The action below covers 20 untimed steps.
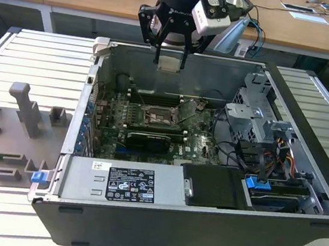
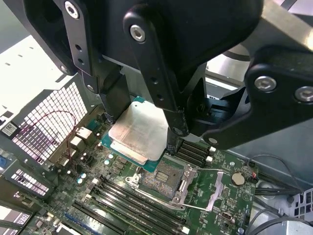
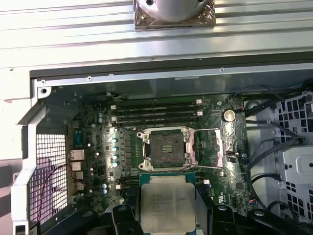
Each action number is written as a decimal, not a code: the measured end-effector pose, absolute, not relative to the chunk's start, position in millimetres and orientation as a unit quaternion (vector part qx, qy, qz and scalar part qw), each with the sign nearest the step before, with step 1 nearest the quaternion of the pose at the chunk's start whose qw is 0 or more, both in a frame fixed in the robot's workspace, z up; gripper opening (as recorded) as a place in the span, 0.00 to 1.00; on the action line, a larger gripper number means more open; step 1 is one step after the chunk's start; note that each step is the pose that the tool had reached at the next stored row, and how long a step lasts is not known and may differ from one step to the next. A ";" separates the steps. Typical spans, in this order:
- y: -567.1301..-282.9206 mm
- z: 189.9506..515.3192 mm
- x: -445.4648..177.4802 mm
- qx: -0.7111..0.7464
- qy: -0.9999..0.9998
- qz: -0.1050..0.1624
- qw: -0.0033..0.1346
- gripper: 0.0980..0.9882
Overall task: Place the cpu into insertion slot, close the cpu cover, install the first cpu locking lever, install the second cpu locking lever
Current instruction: 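Place the cpu into insertion slot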
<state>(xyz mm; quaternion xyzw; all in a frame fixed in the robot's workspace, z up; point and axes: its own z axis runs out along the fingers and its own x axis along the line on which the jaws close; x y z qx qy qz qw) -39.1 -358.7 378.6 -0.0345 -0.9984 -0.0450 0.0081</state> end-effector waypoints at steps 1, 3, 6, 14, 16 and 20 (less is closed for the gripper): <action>-358.7 378.6 -39.1 -0.035 -0.998 -0.045 0.008 0.50; -358.7 378.6 -39.1 -0.035 -0.998 -0.045 0.008 0.50; -358.7 378.6 -39.1 -0.036 -0.998 -0.045 0.008 0.50; -358.7 378.6 -39.1 -0.037 -0.998 -0.045 0.008 0.50; -358.7 378.6 -39.1 -0.038 -0.998 -0.045 0.008 0.50; -358.7 378.6 -39.1 -0.039 -0.998 -0.045 0.008 0.50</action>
